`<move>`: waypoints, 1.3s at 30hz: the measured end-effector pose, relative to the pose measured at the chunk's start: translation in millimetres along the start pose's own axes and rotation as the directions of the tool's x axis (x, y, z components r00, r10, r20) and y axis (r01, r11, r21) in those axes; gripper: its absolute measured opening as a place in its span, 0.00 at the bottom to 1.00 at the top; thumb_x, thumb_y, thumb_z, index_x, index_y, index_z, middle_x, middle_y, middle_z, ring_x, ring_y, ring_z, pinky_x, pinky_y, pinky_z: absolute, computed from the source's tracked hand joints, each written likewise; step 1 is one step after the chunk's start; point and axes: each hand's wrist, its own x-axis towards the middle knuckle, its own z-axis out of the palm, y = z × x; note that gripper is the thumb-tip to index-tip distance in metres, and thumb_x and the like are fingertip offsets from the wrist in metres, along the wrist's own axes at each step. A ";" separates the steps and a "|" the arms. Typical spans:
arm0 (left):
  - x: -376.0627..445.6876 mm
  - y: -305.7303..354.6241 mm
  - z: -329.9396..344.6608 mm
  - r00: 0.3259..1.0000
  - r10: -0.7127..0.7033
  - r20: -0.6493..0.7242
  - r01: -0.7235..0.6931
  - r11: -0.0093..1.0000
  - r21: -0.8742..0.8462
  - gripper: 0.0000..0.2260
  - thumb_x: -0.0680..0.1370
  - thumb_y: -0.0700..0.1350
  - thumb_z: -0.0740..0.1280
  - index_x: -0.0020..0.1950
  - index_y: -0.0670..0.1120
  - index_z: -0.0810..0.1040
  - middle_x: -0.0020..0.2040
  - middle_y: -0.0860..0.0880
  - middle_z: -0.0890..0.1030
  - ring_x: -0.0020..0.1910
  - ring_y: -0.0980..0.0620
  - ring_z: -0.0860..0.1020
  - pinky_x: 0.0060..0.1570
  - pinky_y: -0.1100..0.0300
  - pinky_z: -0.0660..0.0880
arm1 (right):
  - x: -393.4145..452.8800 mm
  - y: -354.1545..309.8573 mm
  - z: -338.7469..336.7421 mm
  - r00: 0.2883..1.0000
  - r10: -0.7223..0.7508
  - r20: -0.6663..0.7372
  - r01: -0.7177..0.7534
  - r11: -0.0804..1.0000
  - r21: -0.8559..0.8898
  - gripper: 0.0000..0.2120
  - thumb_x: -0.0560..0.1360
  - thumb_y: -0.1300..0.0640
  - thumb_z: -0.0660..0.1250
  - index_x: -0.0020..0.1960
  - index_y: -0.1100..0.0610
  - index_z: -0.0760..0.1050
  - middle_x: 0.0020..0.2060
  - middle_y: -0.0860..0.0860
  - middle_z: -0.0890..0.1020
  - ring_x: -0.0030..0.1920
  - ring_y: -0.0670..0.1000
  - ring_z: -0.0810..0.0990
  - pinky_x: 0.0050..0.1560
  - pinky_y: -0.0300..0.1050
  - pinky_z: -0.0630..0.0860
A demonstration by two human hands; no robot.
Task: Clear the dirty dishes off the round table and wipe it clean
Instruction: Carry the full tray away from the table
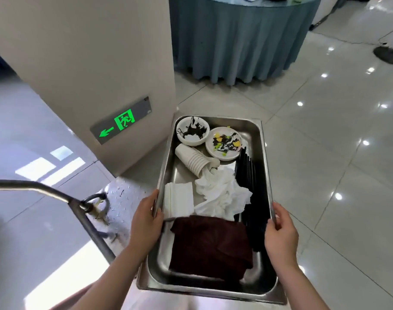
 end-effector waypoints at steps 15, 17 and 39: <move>113.3 -97.5 109.0 0.959 -0.261 -0.110 0.267 0.963 0.045 0.26 0.76 0.35 0.63 0.74 0.48 0.68 0.64 0.48 0.75 0.57 0.61 0.68 0.57 0.62 0.66 | 169.5 59.1 164.5 0.961 -0.023 0.275 0.054 0.993 -0.105 0.21 0.78 0.70 0.58 0.64 0.48 0.67 0.51 0.44 0.77 0.42 0.37 0.78 0.37 0.32 0.74; 131.4 -130.4 131.5 0.955 -0.274 -0.117 0.281 0.959 0.047 0.26 0.76 0.35 0.63 0.74 0.48 0.68 0.64 0.48 0.75 0.57 0.62 0.68 0.57 0.64 0.65 | 186.2 83.0 195.1 0.961 -0.013 0.277 0.042 0.994 -0.098 0.21 0.79 0.70 0.59 0.61 0.46 0.67 0.50 0.44 0.77 0.42 0.36 0.78 0.38 0.29 0.74; 259.9 -400.6 320.9 0.956 -0.264 -0.126 0.270 0.962 0.030 0.24 0.76 0.33 0.62 0.72 0.46 0.71 0.58 0.50 0.76 0.55 0.55 0.74 0.57 0.63 0.70 | 303.4 310.7 427.8 0.962 -0.043 0.268 0.106 0.969 -0.225 0.30 0.75 0.72 0.60 0.47 0.33 0.65 0.43 0.54 0.76 0.41 0.54 0.76 0.41 0.43 0.72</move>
